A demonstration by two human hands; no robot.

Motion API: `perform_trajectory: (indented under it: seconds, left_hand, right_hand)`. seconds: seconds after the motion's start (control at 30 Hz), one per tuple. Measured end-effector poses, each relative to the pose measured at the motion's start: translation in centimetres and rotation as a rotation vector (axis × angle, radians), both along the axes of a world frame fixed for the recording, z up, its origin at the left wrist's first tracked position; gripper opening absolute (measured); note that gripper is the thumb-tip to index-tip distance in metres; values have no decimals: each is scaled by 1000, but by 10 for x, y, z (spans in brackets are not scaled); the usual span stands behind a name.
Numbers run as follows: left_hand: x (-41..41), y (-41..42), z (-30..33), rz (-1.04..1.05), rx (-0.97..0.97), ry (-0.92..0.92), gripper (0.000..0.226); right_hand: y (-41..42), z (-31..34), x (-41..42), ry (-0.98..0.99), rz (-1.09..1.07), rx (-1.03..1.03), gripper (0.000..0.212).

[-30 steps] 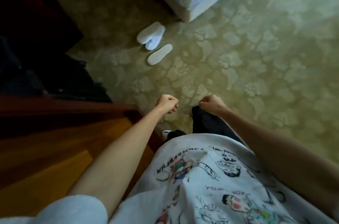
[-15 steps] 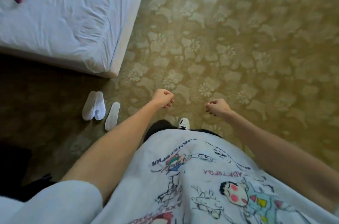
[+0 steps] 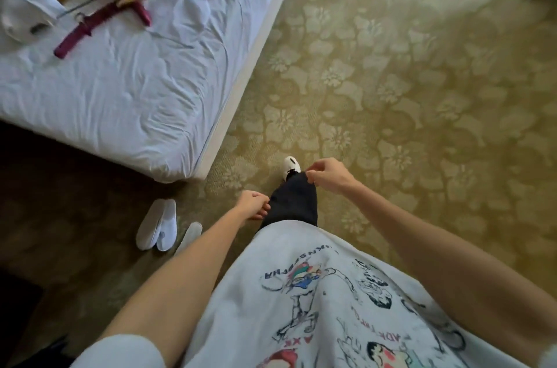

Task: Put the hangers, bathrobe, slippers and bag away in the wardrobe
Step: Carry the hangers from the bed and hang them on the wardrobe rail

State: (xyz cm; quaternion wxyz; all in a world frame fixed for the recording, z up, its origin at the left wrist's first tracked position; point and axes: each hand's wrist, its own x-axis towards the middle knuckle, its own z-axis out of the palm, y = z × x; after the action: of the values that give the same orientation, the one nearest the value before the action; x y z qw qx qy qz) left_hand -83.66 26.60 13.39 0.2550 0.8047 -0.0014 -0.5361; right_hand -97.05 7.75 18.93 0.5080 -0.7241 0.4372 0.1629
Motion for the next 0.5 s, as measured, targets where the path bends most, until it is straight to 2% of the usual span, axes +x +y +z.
perform_trajectory:
  seconds: [0.23,0.5]
  left_hand:
    - [142,-148,23,60,-54,7,12]
    - [258,-332,51,-87,-176,6,17]
  right_hand:
    - [-148,7,101,121,79,-71,19]
    - [-301,13,164,189,-87,-113,19]
